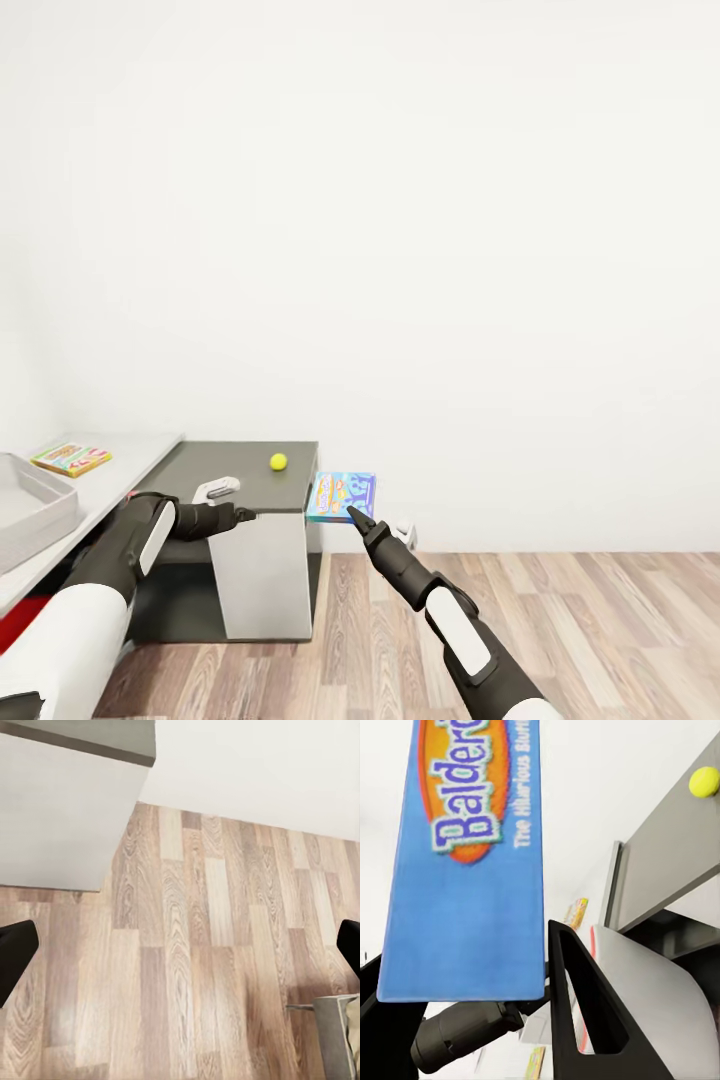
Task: Put all the toys in the child's room - the three board games (two on the bed and one on the table), the two jigsaw puzzles on the table, and the tennis ball on the table - inside the toy box on the table in the child's room.
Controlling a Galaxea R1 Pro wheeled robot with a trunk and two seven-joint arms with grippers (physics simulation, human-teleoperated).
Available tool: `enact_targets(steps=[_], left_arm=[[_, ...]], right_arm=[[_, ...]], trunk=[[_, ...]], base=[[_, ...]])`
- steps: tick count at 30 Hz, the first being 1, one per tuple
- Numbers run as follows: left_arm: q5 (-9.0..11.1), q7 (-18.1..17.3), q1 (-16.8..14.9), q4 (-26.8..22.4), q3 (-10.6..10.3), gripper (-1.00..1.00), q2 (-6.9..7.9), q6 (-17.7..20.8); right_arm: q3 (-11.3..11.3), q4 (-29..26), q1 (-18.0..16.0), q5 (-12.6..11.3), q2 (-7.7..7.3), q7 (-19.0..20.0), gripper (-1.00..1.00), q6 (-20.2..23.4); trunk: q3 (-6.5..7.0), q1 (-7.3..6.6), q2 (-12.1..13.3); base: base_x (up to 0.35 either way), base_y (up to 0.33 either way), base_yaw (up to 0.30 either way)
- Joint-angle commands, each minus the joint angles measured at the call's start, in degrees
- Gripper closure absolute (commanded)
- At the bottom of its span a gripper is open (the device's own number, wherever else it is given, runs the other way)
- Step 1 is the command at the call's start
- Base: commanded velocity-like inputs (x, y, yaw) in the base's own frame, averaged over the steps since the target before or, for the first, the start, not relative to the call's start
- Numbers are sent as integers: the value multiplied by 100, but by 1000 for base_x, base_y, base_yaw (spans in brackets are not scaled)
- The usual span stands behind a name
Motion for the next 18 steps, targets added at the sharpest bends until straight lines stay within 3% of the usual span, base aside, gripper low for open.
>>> enact_targets(steps=[1, 18], left_arm=[[45, 14, -1, -3, 11, -100, 0, 43], [45, 14, -1, -3, 9, -100, 0, 43]], right_arm=[[3, 1, -2, -65, 0, 4, 100, 41], [7, 1, -2, -66, 0, 4, 100, 33]], trunk=[[2, 2, -3], [64, 2, -3]], base=[[0, 0, 267], [0, 0, 267]])
